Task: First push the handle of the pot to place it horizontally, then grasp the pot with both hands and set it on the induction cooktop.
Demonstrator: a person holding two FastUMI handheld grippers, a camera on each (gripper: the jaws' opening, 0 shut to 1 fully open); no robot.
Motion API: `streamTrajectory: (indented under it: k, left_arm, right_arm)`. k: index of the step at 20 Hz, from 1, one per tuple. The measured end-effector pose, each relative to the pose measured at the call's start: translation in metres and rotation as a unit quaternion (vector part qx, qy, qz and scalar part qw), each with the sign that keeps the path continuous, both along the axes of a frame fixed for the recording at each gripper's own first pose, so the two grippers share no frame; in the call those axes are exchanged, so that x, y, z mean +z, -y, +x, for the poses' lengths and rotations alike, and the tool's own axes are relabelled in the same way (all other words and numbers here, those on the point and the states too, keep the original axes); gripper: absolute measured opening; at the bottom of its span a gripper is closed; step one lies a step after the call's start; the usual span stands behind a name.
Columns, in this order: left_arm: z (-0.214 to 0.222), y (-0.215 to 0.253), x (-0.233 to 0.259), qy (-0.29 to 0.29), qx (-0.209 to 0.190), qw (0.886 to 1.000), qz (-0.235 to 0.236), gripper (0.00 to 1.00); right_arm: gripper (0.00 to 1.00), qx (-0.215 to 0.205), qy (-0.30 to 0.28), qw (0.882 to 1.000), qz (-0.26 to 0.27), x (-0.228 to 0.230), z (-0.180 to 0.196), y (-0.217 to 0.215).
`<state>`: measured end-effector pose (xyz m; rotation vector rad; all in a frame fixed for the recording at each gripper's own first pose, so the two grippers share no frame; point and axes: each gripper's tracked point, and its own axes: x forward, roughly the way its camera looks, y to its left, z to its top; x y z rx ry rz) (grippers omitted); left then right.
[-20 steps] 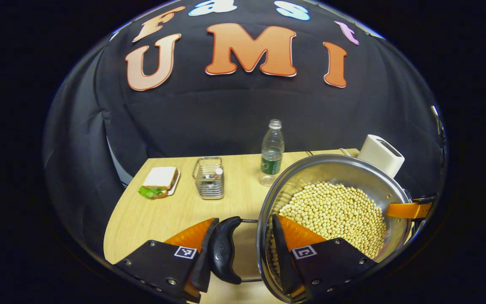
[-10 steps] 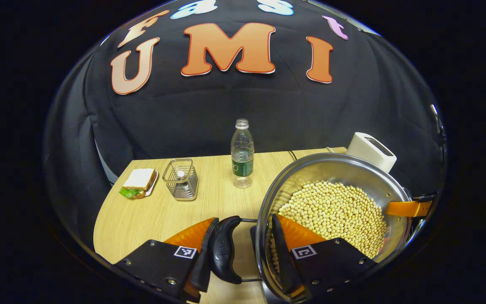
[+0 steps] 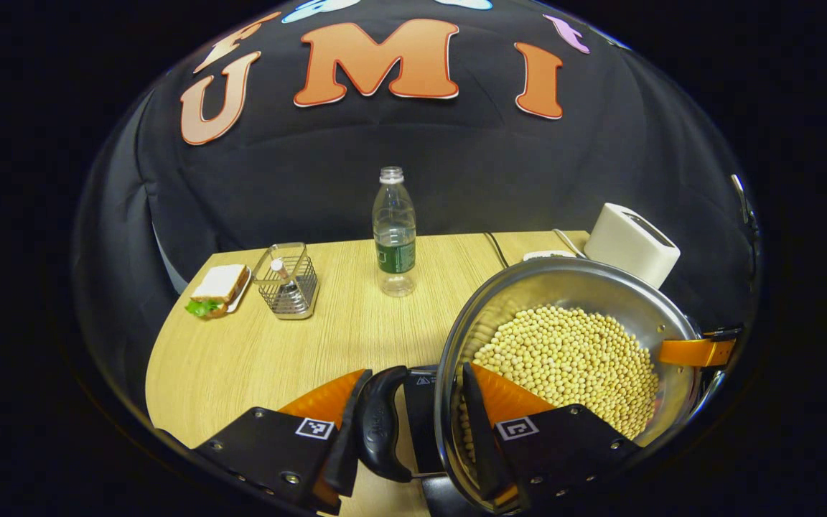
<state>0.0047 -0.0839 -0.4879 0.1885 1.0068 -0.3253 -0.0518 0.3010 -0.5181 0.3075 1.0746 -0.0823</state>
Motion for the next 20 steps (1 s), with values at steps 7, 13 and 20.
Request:
streamTrajectory:
  k: [7,13,20]
  left_arm:
    - [-0.006,-0.010,-0.019,-0.020,0.013,1.000,0.009,0.66]
    - [-0.013,-0.018,-0.034,-0.034,0.034,0.999,0.005,0.67]
    - [-0.028,-0.024,-0.039,-0.052,0.014,0.998,0.025,0.73]
  right_arm:
    - [0.46,0.012,-0.014,1.000,0.010,0.000,0.003,0.001]
    - [0.46,0.023,-0.010,1.000,0.005,-0.001,0.009,0.003]
    - [0.55,0.024,0.007,1.000,-0.008,-0.002,0.006,0.007]
